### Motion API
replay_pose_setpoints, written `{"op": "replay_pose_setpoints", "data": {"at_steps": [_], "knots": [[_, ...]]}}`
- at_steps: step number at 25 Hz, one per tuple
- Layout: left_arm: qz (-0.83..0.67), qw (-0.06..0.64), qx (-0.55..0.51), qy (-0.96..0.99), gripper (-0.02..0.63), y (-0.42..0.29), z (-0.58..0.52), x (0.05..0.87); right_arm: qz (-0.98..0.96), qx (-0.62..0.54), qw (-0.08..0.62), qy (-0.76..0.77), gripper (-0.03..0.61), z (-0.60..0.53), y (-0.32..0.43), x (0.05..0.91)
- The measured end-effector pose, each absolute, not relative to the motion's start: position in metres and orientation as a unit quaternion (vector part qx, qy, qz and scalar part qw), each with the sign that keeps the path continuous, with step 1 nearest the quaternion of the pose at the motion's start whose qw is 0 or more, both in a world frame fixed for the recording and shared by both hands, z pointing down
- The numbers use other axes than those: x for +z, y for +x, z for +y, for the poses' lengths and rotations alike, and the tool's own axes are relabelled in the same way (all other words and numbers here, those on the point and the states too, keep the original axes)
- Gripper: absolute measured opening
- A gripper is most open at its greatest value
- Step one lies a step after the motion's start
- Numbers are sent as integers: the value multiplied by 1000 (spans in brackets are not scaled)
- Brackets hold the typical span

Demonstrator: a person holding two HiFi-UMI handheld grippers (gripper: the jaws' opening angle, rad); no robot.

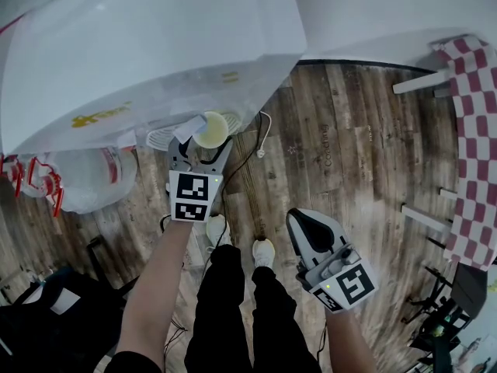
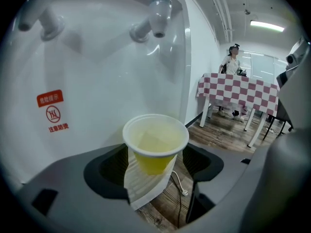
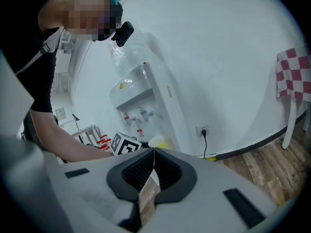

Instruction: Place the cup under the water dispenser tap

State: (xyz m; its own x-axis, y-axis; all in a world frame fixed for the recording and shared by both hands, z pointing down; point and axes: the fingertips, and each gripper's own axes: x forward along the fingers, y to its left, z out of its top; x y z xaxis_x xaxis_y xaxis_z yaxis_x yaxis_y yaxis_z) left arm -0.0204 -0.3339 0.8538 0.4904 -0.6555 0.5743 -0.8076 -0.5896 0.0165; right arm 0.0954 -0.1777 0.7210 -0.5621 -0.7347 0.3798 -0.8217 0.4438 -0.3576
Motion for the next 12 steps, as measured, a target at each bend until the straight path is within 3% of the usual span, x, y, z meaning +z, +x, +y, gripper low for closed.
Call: {"op": "replay_pose_setpoints", "data": {"at_steps": [12], "knots": [[-447,148,266,841,354,-29,-323,846,-851,253,85,451,21,-172,93,708]]}}
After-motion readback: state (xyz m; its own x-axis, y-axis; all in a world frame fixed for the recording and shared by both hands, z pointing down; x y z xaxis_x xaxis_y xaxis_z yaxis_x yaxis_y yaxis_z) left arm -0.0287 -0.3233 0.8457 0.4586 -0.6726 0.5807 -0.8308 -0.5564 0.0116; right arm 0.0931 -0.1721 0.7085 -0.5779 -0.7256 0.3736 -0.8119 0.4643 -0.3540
